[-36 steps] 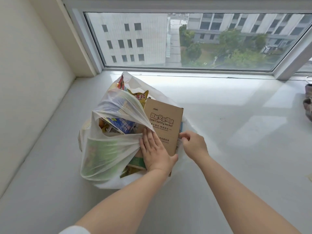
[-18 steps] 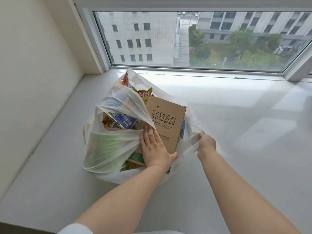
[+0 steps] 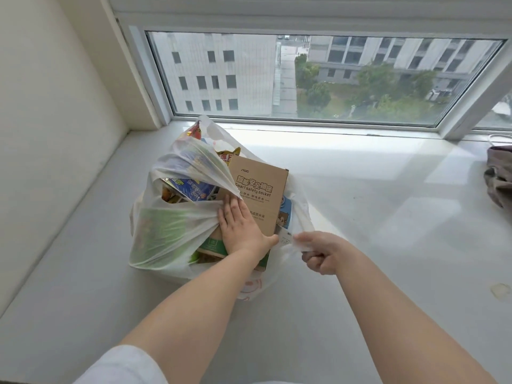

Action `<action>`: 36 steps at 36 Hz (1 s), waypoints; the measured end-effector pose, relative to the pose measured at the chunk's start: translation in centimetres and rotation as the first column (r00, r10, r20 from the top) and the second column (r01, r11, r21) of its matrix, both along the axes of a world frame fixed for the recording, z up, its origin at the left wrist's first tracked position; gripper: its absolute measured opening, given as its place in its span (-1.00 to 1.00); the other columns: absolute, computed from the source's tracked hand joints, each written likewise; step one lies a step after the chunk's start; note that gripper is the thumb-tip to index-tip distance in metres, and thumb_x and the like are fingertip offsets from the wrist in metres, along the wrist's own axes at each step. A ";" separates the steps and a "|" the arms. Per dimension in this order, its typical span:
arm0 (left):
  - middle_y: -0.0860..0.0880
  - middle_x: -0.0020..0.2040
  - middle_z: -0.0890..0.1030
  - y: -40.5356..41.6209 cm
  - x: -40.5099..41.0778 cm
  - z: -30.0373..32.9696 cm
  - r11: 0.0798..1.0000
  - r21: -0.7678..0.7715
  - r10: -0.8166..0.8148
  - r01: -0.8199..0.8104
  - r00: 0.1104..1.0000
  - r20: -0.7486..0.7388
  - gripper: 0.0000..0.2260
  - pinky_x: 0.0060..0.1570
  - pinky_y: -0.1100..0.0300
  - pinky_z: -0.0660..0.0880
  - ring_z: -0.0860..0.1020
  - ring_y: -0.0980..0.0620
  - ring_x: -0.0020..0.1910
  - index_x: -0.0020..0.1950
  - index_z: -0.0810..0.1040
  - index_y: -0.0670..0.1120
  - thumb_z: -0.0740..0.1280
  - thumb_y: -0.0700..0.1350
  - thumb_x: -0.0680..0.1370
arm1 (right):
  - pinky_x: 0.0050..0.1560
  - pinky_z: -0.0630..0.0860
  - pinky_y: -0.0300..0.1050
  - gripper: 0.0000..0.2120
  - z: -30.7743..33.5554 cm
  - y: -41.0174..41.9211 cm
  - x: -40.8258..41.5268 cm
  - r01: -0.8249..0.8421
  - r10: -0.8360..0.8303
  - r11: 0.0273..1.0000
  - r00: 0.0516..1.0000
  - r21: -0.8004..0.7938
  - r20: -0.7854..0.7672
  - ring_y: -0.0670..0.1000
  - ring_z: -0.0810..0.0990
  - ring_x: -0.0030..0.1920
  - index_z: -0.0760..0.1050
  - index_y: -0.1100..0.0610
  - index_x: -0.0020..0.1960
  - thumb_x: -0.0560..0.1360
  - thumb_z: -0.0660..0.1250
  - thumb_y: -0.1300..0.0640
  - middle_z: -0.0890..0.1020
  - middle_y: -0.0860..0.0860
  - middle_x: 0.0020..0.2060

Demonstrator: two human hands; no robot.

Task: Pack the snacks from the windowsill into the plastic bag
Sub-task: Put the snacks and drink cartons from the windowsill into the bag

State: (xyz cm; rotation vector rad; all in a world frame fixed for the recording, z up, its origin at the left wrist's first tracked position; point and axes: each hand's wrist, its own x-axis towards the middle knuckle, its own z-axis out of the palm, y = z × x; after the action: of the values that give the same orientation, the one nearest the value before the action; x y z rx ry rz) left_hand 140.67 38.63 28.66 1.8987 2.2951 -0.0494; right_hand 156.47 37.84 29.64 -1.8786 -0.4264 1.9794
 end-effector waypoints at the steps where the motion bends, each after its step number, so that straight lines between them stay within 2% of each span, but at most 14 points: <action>1: -0.17 0.54 -0.18 0.2 0.0 0.1 1.000 -0.003 0.003 -0.003 1.000 -0.006 0.13 0.48 -0.07 -0.24 -0.24 -0.12 0.52 0.52 -0.24 -0.25 0.22 0.46 0.32 | -0.64 0.06 -0.35 -0.89 0.1 -0.6 0.3 -0.080 0.079 0.996 0.996 0.026 0.033 -0.12 0.13 -0.61 0.43 0.14 -0.14 0.52 0.34 0.15 0.28 -0.03 -0.52; 6: -0.18 0.55 -0.14 1.3 0.1 0.4 1.000 -0.017 0.023 -0.023 1.000 0.001 0.14 0.49 -0.07 -0.23 -0.20 -0.12 0.53 0.52 -0.23 -0.26 0.27 0.43 0.32 | -0.52 0.09 -0.26 -0.81 0.4 -2.5 1.2 -0.302 0.224 0.925 0.924 0.231 0.310 -0.05 0.13 -0.44 0.51 0.19 -0.19 0.56 0.27 0.12 0.23 0.01 -0.38; 8: -0.18 0.55 -0.12 1.6 0.3 0.6 0.999 -0.024 0.032 -0.032 0.999 0.019 0.13 0.49 -0.06 -0.20 -0.17 -0.13 0.53 0.52 -0.22 -0.26 0.31 0.40 0.32 | -0.44 0.11 -0.18 -0.77 0.9 -2.8 1.1 -0.435 0.313 0.875 0.843 0.213 0.437 -0.01 0.13 -0.42 0.52 0.17 -0.23 0.54 0.27 0.07 0.23 0.04 -0.35; 11: -0.18 0.54 -0.10 2.2 0.3 1.0 0.999 -0.027 0.040 -0.039 0.998 0.038 0.13 0.48 -0.04 -0.16 -0.11 -0.13 0.53 0.52 -0.21 -0.25 0.34 0.38 0.32 | -0.44 0.20 -0.21 -0.74 2.6 -3.5 1.1 -0.672 0.480 0.732 0.622 0.108 0.618 0.00 0.23 -0.45 0.52 0.17 -0.23 0.57 0.20 0.09 0.30 0.02 -0.39; 13: -0.17 0.55 -0.09 2.8 0.2 1.4 0.999 -0.025 0.042 -0.041 0.998 0.054 0.12 0.48 -0.03 -0.14 -0.10 -0.12 0.53 0.52 -0.19 -0.24 0.35 0.37 0.32 | -0.44 0.23 -0.23 -0.69 3.7 -3.8 1.5 -0.688 0.470 0.710 0.622 0.151 0.626 -0.02 0.27 -0.47 0.46 0.11 -0.33 0.57 0.21 0.06 0.33 0.00 -0.45; 15: -0.16 0.55 -0.08 3.4 -0.2 1.9 0.999 -0.024 0.049 -0.048 0.996 0.076 0.11 0.48 -0.02 -0.12 -0.09 -0.11 0.54 0.53 -0.17 -0.22 0.38 0.34 0.32 | -0.42 0.23 -0.24 -0.66 4.3 -4.0 1.9 -0.641 0.420 0.705 0.722 0.303 0.550 -0.03 0.24 -0.46 0.40 0.11 -0.36 0.57 0.23 0.04 0.30 -0.01 -0.47; 18: -0.16 0.56 -0.08 3.8 -0.9 2.0 0.999 -0.003 0.039 -0.039 0.998 0.052 0.11 0.49 -0.02 -0.11 -0.09 -0.11 0.54 0.53 -0.18 -0.21 0.38 0.34 0.32 | -0.42 0.23 -0.28 -0.65 4.4 -4.0 1.2 -0.449 0.300 0.731 0.888 0.515 0.348 -0.06 0.19 -0.45 0.36 0.14 -0.36 0.59 0.20 0.09 0.22 -0.01 -0.48; 21: -0.15 0.56 -0.08 3.4 -1.5 1.4 0.999 0.036 0.003 -0.004 1.000 0.022 0.10 0.48 -0.02 -0.11 -0.09 -0.10 0.54 0.53 -0.18 -0.21 0.35 0.37 0.33 | -0.43 0.25 -0.29 -0.66 3.9 -4.1 -0.2 -0.297 0.246 0.800 0.955 0.521 0.166 -0.08 0.18 -0.47 0.37 0.15 -0.33 0.61 0.19 0.10 0.22 -0.05 -0.51; 25: -0.13 0.55 -0.11 1.7 -1.4 0.2 0.998 0.031 -0.058 0.058 0.998 -0.005 0.10 0.48 -0.03 -0.14 -0.11 -0.10 0.54 0.53 -0.21 -0.20 0.29 0.41 0.34 | -0.29 0.39 -0.24 -0.76 2.5 -3.7 -0.9 -0.278 0.186 0.854 0.952 0.439 0.241 -0.06 0.38 -0.36 0.49 0.15 -0.22 0.58 0.23 0.08 0.44 -0.01 -0.38; 27: -0.13 0.55 -0.12 1.1 -1.6 -0.2 0.997 0.028 -0.073 0.073 0.997 -0.008 0.10 0.48 -0.04 -0.15 -0.12 -0.11 0.53 0.53 -0.23 -0.21 0.26 0.43 0.35 | -0.19 0.46 -0.21 -0.90 1.4 -2.6 -1.0 -0.153 0.041 0.883 0.967 0.443 0.253 -0.06 0.48 -0.23 0.50 0.16 -0.04 0.54 0.29 0.12 0.54 0.02 -0.19; 28: -0.13 0.55 -0.13 0.9 -1.7 -0.2 0.997 0.027 -0.078 0.078 0.997 -0.010 0.10 0.48 -0.04 -0.15 -0.13 -0.11 0.53 0.53 -0.23 -0.21 0.26 0.43 0.35 | -0.16 0.49 -0.19 -0.88 0.9 -1.9 -1.1 -0.059 -0.049 0.895 0.972 0.442 0.230 -0.04 0.50 -0.18 0.49 0.16 0.04 0.53 0.31 0.15 0.55 0.04 -0.11; 32: -0.13 0.55 -0.14 0.6 -2.1 0.4 0.996 0.018 -0.090 0.089 0.996 0.004 0.09 0.48 -0.04 -0.15 -0.13 -0.11 0.54 0.52 -0.25 -0.21 0.28 0.40 0.36 | -0.17 0.51 -0.14 -0.71 0.0 0.5 -1.4 0.397 -0.392 0.866 0.916 0.304 -0.081 0.10 0.56 0.02 0.45 0.18 0.19 0.47 0.33 0.25 0.57 0.10 0.03; 35: -0.13 0.55 -0.12 0.3 -2.3 0.6 0.996 0.017 -0.092 0.092 0.996 0.012 0.09 0.48 -0.03 -0.14 -0.11 -0.11 0.54 0.53 -0.23 -0.19 0.29 0.40 0.35 | 0.11 0.54 0.01 -0.48 0.6 2.0 -1.6 0.490 -0.431 0.827 0.867 0.275 -0.249 0.13 0.59 0.14 0.47 0.19 0.25 0.32 0.45 0.14 0.62 0.08 0.12; 36: -0.13 0.55 -0.10 0.2 -2.3 0.7 0.996 0.023 -0.089 0.089 0.996 0.021 0.08 0.49 -0.02 -0.13 -0.10 -0.11 0.54 0.53 -0.22 -0.18 0.30 0.40 0.35 | 0.21 0.50 0.06 -0.49 1.3 2.5 -1.6 0.499 -0.434 0.815 0.862 0.294 -0.261 0.14 0.59 0.16 0.48 0.19 0.25 0.32 0.46 0.11 0.62 0.08 0.14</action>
State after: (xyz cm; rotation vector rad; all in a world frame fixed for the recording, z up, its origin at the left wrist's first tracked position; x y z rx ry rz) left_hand 138.37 38.80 29.32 2.0014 2.2047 -0.0138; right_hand 154.85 40.36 30.93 -1.3944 -0.2138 1.5939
